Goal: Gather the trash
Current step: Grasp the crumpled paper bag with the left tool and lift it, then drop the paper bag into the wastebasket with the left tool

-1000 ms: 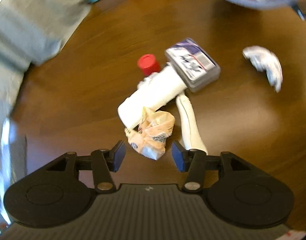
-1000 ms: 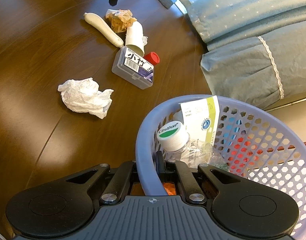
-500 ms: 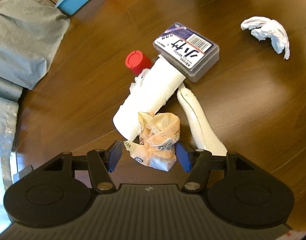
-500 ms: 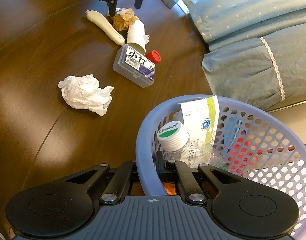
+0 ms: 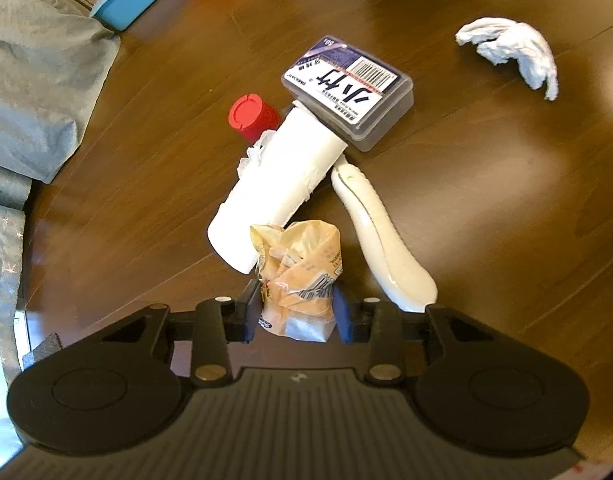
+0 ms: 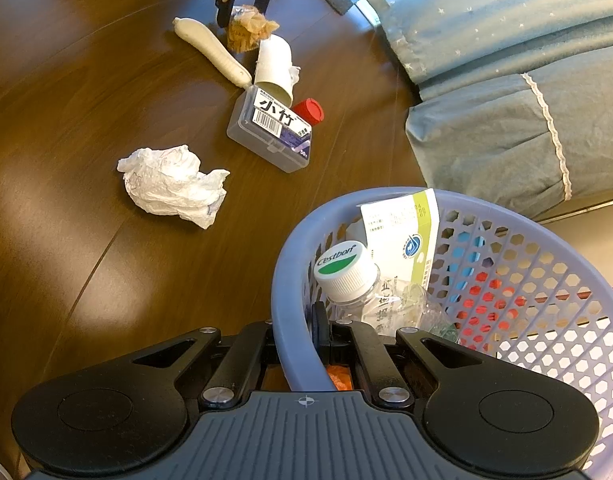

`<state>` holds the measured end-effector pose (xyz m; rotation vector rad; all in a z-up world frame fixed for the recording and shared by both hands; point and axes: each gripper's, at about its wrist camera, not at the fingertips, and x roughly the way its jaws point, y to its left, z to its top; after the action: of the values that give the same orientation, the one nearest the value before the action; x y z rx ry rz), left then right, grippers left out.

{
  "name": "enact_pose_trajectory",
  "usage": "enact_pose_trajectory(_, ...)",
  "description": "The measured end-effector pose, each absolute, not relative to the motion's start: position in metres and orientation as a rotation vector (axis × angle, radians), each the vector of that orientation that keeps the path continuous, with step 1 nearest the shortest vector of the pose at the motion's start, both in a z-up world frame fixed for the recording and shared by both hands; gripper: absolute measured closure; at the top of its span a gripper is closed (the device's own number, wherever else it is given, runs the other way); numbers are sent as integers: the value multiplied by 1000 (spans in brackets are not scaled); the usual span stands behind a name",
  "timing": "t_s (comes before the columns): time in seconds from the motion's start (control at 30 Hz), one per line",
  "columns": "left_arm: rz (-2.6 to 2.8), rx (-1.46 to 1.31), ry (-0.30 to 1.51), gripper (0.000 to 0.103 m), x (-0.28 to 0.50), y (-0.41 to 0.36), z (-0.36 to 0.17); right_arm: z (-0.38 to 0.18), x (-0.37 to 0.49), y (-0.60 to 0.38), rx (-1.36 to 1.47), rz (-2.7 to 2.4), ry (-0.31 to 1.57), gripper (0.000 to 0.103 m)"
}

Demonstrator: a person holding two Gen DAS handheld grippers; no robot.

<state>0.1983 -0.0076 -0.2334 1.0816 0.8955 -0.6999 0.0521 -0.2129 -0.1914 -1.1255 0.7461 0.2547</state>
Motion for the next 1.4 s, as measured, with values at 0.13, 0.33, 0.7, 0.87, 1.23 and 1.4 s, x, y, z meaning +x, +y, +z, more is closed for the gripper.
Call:
enact_pose_trajectory(0.13,-705,1092,895,71,193,-6,-221,-191,52,-213,-1124,253,747,103)
enact_pose_trajectory(0.33,-700,1103,883,71,190,-7,-201,-191,53,-213,-1124,252,748,103)
enact_pose_trajectory(0.7,-705,1136,841,71,182,-15,-176,-190,52,-215,-1119,252,750,103)
enact_pose_trajectory(0.87,-715,1145,818,71,180,-23,-167,-190,51,-215,-1120,253,748,103)
enact_pose_trajectory(1.23,-749,1168,790,71,177,-41,-157,-189,54,-213,-1109,251,745,103)
enact_pose_trajectory(1.4,-762,1161,776,71,175,-48,-147,-188,54,-213,-1105,250,746,103)
